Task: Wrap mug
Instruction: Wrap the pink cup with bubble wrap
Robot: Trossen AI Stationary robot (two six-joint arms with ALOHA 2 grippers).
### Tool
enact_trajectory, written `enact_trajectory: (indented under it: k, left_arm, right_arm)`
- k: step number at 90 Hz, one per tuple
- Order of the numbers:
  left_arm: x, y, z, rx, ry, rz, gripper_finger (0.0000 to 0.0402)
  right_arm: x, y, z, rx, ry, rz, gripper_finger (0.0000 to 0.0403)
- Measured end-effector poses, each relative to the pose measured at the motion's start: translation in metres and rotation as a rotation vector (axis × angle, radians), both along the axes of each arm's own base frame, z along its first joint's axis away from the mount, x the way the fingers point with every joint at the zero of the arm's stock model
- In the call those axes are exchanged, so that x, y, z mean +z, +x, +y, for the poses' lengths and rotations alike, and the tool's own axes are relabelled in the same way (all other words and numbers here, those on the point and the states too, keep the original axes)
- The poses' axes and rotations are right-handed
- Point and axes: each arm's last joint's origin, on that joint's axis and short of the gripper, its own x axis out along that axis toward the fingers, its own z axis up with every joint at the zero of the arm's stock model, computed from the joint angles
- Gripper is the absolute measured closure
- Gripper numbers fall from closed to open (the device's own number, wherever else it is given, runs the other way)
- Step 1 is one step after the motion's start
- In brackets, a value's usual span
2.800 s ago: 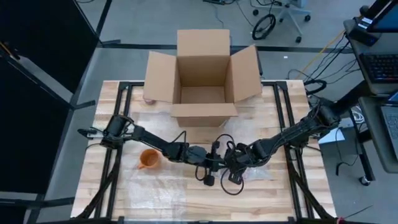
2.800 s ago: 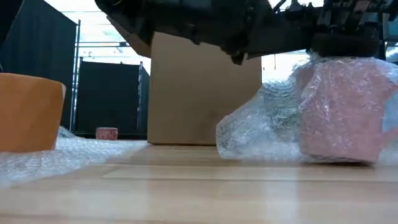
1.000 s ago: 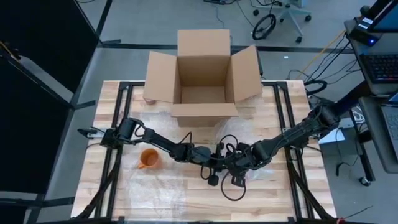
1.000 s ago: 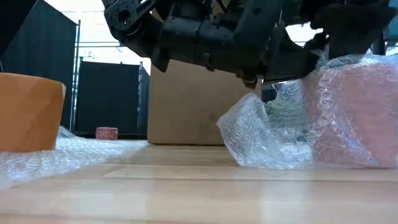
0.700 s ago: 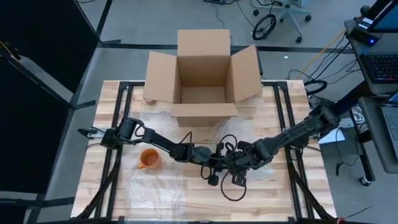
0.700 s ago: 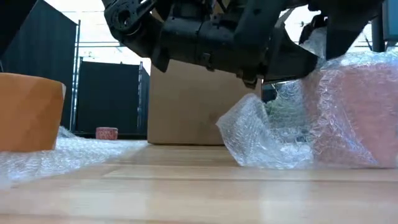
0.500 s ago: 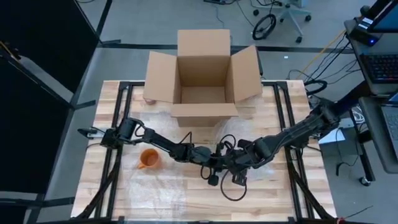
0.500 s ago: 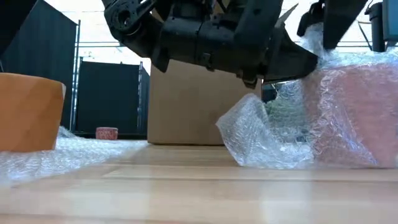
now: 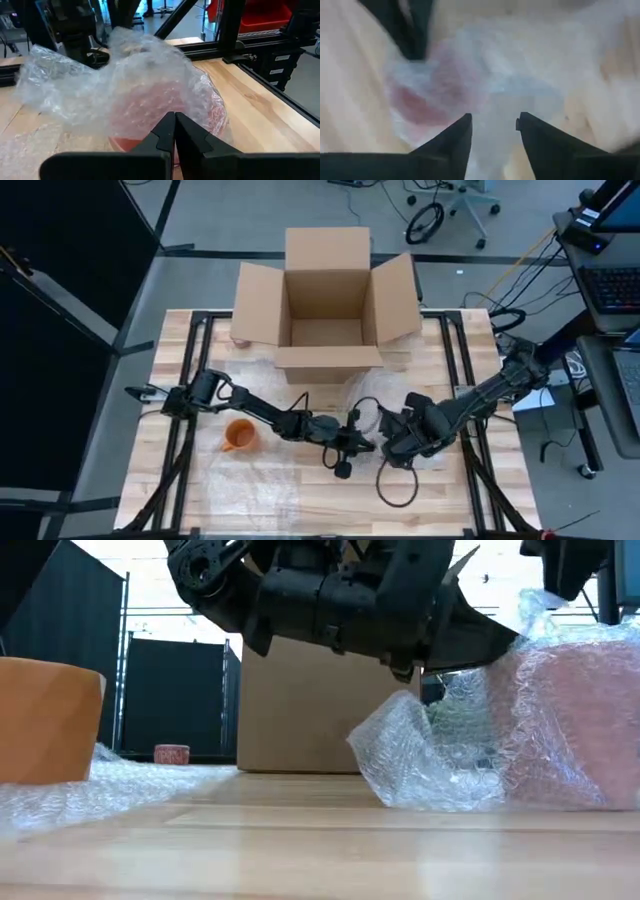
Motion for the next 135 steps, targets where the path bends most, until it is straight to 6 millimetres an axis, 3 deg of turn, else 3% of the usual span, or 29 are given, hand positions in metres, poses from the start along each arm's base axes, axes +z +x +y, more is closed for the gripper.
enact_trajectory:
  k: [17, 29, 55, 74, 92, 113, 135]
  left_arm:
    - [0.000, 0.000, 0.000, 0.000, -0.016, 0.003, 0.0402]
    - [0.000, 0.000, 0.000, 0.001, -0.022, -0.001, 0.0402]
    - [0.001, 0.000, 0.000, 0.001, -0.025, -0.012, 0.0402]
    - [0.001, 0.000, 0.000, 0.001, -0.025, -0.011, 0.0402]
    - [0.002, 0.000, 0.000, -0.001, -0.021, -0.012, 0.0402]
    - [0.029, -0.009, 0.003, 0.021, 0.109, 0.037, 0.0402]
    - [0.049, -0.010, 0.007, 0.039, 0.102, -0.022, 0.0402]
  right_arm:
    - [-0.025, 0.001, 0.001, -0.045, 0.016, -0.024, 0.0166]
    - [-0.042, 0.005, 0.002, -0.049, 0.046, -0.067, 0.0146]
    - [-0.093, 0.003, -0.007, -0.145, 0.096, -0.138, 0.0159]
    - [-0.129, -0.001, -0.013, -0.227, 0.238, -0.207, 0.0182]
    - [-0.132, -0.001, -0.014, -0.211, 0.254, -0.208, 0.0194]
    - [-0.134, 0.000, -0.014, -0.190, 0.249, -0.198, 0.0195]
    - [-0.134, 0.000, -0.013, -0.162, 0.254, -0.197, 0.0195]
